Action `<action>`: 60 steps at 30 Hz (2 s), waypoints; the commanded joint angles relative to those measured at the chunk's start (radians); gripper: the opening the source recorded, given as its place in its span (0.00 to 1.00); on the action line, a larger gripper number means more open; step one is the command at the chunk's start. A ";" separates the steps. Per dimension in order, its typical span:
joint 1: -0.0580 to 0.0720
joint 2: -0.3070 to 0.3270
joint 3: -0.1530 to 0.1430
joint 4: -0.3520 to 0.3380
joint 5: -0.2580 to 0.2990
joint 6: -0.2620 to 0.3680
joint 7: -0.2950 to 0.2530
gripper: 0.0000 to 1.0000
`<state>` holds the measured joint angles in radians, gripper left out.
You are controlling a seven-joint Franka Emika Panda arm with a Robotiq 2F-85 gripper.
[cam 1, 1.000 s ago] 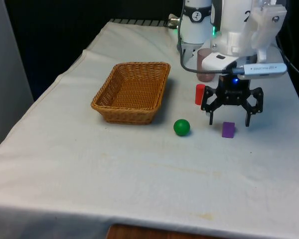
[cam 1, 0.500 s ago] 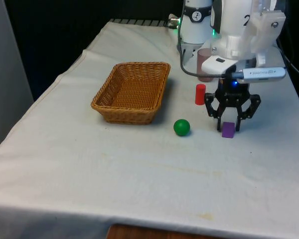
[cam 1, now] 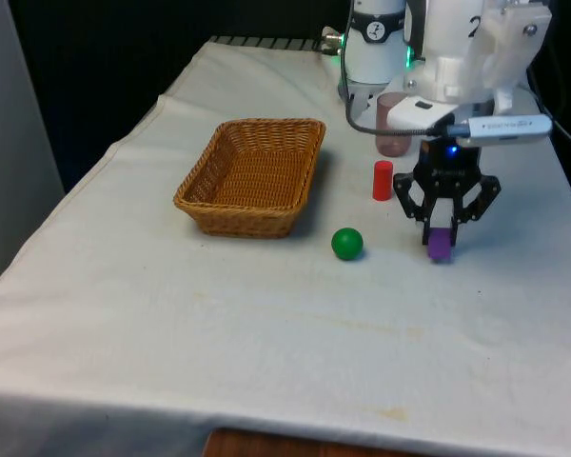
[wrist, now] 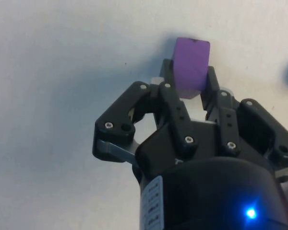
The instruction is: Pick up the triangular block and place it into the basket.
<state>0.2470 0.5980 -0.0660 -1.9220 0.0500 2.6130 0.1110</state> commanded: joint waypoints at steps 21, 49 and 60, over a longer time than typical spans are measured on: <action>0.002 -0.165 -0.010 -0.034 -0.013 -0.131 0.005 0.33; -0.003 -0.357 -0.065 -0.206 -0.014 -0.148 -0.048 0.33; -0.009 -0.424 -0.121 -0.280 -0.019 -0.145 -0.106 0.33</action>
<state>0.2410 0.1810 -0.1850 -2.1940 0.0360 2.4650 0.0070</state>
